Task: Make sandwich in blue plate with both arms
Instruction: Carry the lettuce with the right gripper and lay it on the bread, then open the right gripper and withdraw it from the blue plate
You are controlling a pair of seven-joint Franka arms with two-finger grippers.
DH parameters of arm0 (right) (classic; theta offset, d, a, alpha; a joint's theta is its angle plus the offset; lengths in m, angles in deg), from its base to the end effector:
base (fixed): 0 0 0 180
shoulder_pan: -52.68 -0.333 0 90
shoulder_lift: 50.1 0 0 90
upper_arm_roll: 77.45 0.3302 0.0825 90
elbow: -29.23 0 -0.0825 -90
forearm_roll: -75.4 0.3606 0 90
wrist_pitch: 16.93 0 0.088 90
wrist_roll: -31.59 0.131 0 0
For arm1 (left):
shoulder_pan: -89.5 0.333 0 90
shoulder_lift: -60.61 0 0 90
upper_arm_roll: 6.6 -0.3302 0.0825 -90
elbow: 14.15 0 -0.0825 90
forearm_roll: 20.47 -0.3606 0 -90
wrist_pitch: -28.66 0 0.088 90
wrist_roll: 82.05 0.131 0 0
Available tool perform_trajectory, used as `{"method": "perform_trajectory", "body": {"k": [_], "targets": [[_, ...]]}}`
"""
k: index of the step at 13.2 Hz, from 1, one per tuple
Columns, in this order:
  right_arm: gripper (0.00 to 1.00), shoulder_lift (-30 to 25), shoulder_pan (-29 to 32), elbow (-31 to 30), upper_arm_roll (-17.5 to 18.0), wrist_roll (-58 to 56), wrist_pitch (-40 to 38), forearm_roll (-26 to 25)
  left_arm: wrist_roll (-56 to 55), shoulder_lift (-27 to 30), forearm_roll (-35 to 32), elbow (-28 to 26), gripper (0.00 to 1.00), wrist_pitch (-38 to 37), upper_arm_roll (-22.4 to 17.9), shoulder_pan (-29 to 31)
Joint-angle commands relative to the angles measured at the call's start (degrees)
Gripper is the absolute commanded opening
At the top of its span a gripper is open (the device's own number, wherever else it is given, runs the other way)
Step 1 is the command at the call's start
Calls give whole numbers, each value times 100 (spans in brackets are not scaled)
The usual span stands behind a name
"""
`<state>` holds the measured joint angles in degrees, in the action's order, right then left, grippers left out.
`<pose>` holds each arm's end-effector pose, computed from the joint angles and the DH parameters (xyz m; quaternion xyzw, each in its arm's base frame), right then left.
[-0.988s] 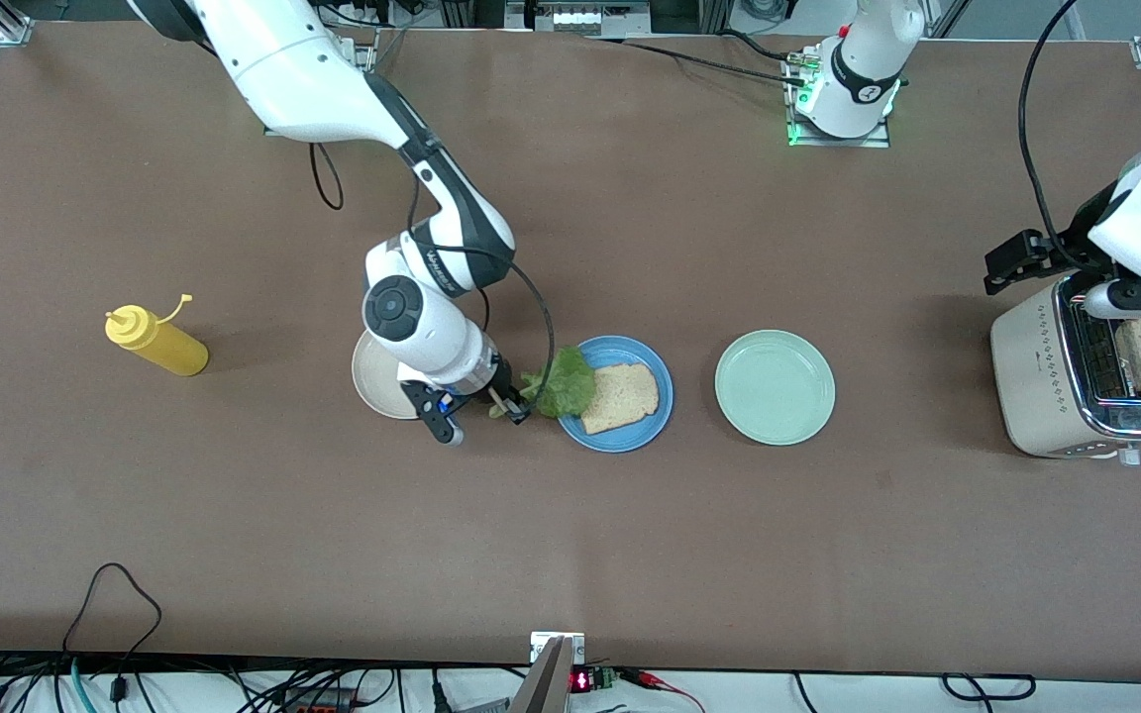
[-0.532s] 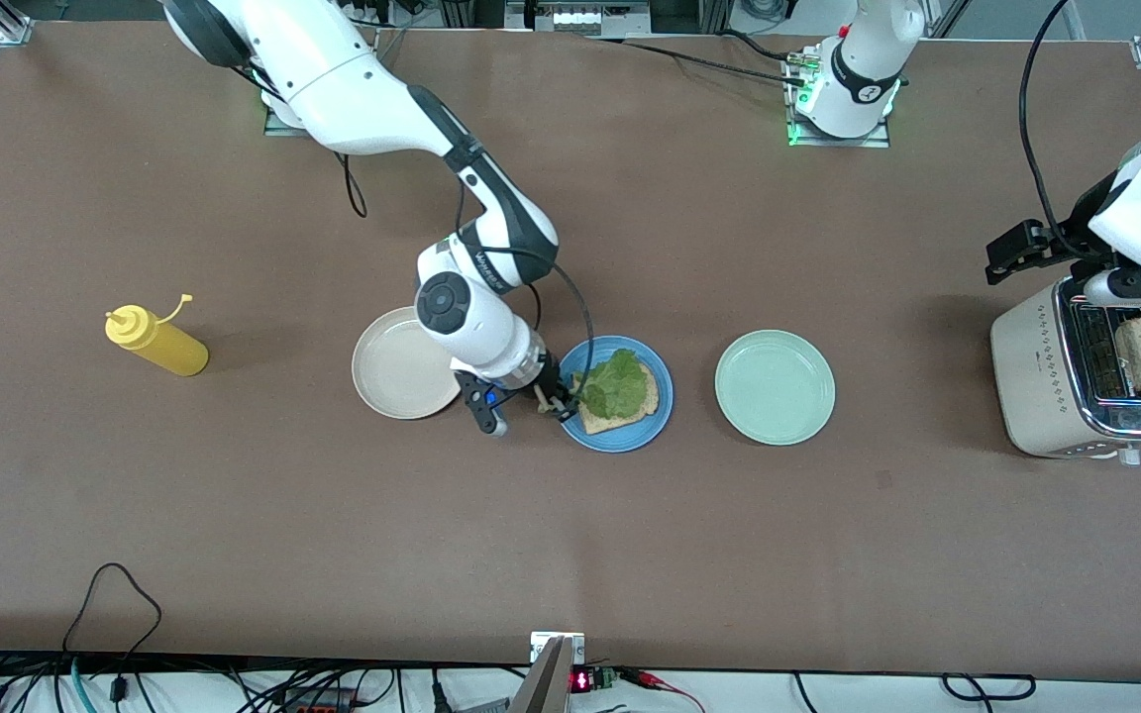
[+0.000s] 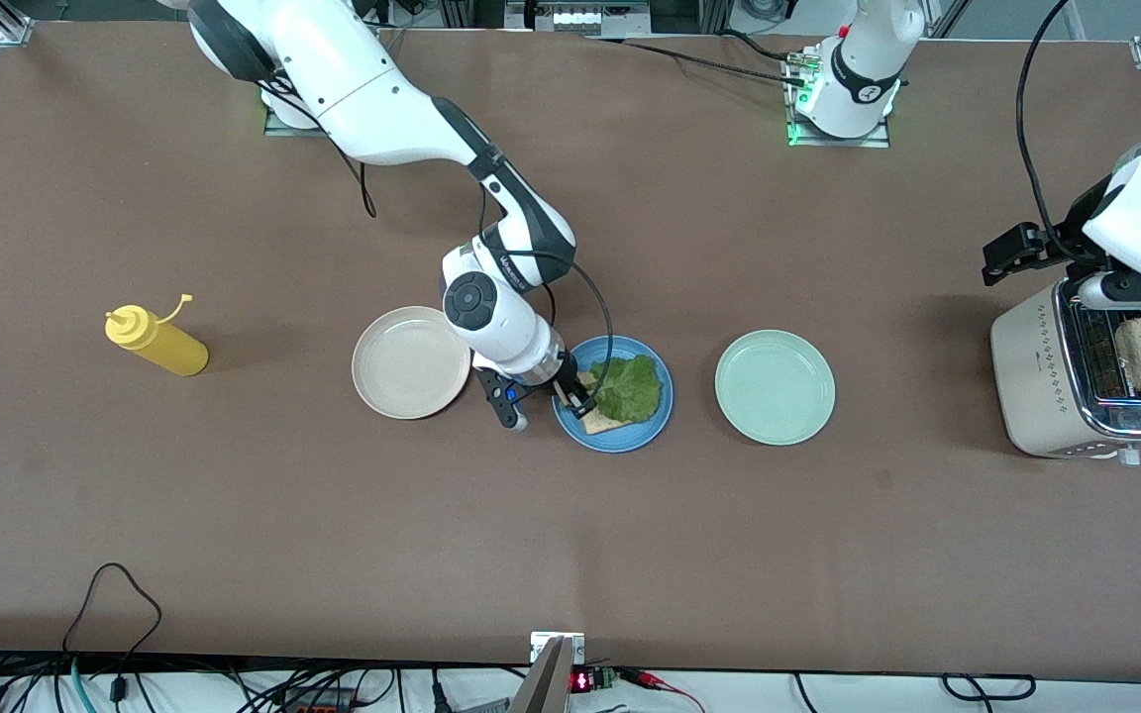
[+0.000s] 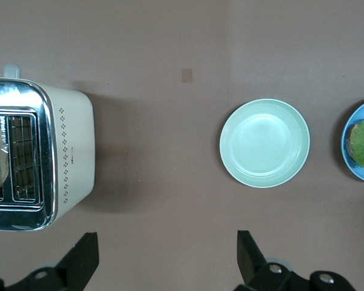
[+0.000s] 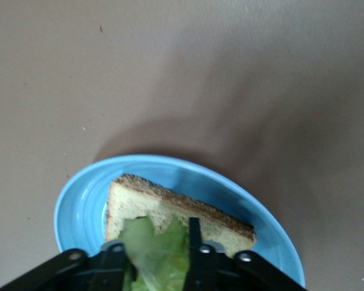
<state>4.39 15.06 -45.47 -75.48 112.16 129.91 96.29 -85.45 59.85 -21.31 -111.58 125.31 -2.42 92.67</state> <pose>0.5999 0.4857 0.1957 -0.8573 0.4739 0.0411 0.1968 0.5399 -0.0075 0.5591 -0.9997 -0.0199 0.0131 0.0073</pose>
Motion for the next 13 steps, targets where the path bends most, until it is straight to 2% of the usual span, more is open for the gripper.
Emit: {"method": "perform_trajectory", "body": {"k": [1, 6, 10, 13], "targets": [[100, -61, 131, 166, 6, -287, -172, 55, 68, 85, 119, -75, 100, 179, -14, 69], [100, -833, 632, 166, -38, -1068, -1628, 20, 138, 182, 119, -31, 100, 126, -48, 78], [100, -1484, 1299, 131, -47, -2411, -2692, -77, 147, 191, 110, -31, 100, 117, -75, 87], [100, -2020, 1835, 96, -47, -3176, -3728, -427, 147, 147, 93, -22, 100, 153, -22, 69]]}}
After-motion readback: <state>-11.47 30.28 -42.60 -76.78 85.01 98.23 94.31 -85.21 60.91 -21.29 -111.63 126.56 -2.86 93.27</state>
